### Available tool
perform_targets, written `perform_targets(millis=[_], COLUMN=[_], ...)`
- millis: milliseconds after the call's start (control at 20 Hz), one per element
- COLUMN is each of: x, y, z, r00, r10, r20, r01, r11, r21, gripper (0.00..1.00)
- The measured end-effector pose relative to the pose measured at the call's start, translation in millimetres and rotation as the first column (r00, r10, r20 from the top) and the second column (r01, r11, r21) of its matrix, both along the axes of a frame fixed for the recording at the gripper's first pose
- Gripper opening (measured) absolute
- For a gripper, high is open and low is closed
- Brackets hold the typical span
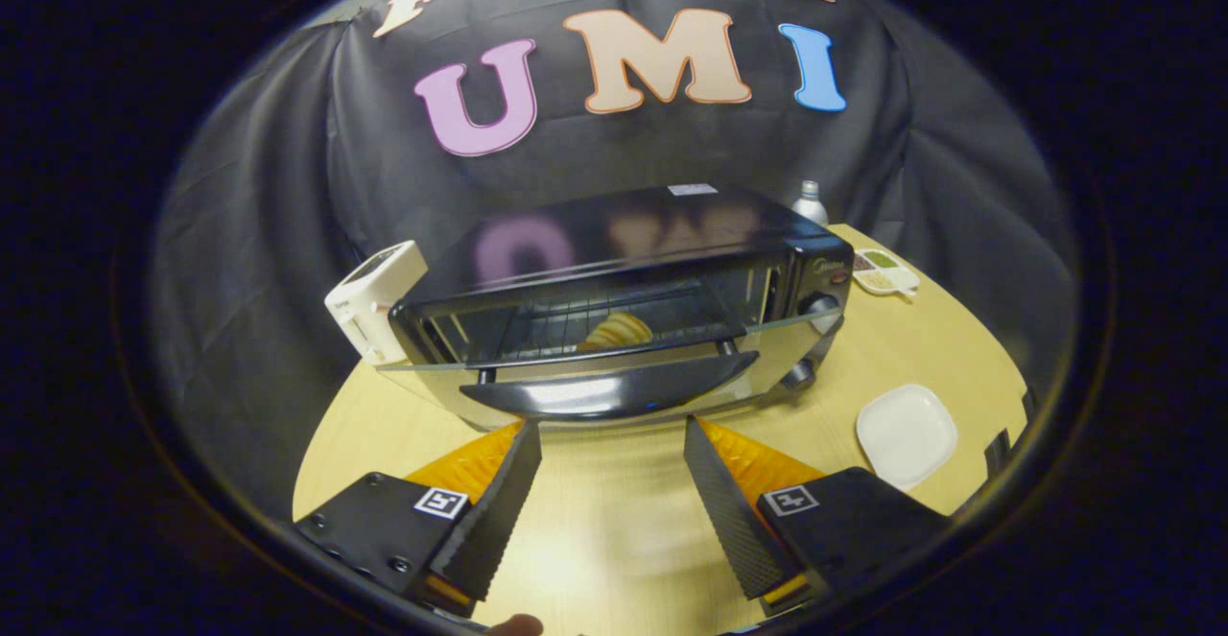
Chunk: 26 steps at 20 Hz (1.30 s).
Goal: Open the toaster oven, put the food inside, and close the toaster oven door.
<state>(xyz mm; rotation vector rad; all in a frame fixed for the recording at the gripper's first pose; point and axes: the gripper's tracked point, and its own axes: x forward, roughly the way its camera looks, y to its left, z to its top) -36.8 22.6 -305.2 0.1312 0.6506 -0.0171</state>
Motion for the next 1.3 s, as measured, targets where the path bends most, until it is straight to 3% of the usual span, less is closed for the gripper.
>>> perform_targets(millis=[700,1000,1300], x=[19.7,42.5,79.9], y=[5.0,4.0,14.4], z=[14.7,104.3,225.6], r00=[0.999,0.978,0.911], r10=[0.017,0.073,0.130], r20=[0.028,0.196,0.392], r01=[-0.017,-0.064,-0.083], r11=[1.000,0.997,0.988], r21=[0.005,-0.052,-0.134], gripper=[0.96,0.95,0.95])
